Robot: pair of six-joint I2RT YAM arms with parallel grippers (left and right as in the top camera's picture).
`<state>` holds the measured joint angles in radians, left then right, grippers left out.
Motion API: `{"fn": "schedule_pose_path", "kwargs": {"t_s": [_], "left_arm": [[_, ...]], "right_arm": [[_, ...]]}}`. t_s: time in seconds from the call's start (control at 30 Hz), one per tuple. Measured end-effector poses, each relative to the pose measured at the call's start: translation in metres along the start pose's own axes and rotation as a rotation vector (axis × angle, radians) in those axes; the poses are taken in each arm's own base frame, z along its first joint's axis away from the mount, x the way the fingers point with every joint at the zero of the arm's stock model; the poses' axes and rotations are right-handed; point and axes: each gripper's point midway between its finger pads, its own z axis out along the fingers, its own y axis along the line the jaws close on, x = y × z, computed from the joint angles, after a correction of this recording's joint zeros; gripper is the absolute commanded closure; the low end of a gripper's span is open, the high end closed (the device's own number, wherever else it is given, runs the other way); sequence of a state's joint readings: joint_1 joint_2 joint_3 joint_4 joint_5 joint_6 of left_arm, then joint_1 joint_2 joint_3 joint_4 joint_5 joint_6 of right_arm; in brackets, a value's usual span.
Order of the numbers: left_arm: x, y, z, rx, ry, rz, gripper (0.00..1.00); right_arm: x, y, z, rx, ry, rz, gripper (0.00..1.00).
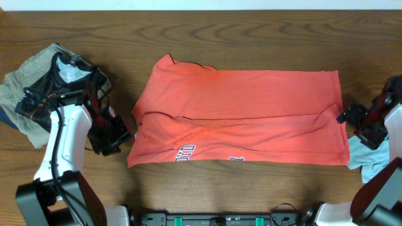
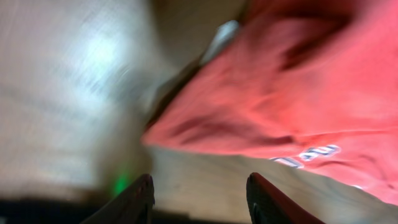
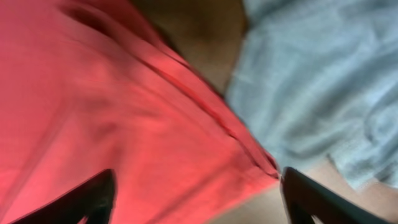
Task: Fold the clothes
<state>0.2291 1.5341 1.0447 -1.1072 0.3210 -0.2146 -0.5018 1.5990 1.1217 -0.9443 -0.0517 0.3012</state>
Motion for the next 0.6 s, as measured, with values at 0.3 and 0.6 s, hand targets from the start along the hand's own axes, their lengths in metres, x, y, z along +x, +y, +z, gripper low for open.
{"fn": "schedule_pose_path", "kwargs": {"t_s": [0.3, 0.6], "left_arm": [[-0.065, -0.093, -0.031, 0.186, -0.385, 0.353, 0.25], [-0.111, -0.162, -0.021, 0.244, -0.481, 0.51, 0.25]], "right_arm": [[-0.015, 0.067, -0.038, -0.386, -0.119, -0.168, 0.01], [-0.001, 0.078, -0.042, -0.462, -0.071, -0.215, 0.01]]}}
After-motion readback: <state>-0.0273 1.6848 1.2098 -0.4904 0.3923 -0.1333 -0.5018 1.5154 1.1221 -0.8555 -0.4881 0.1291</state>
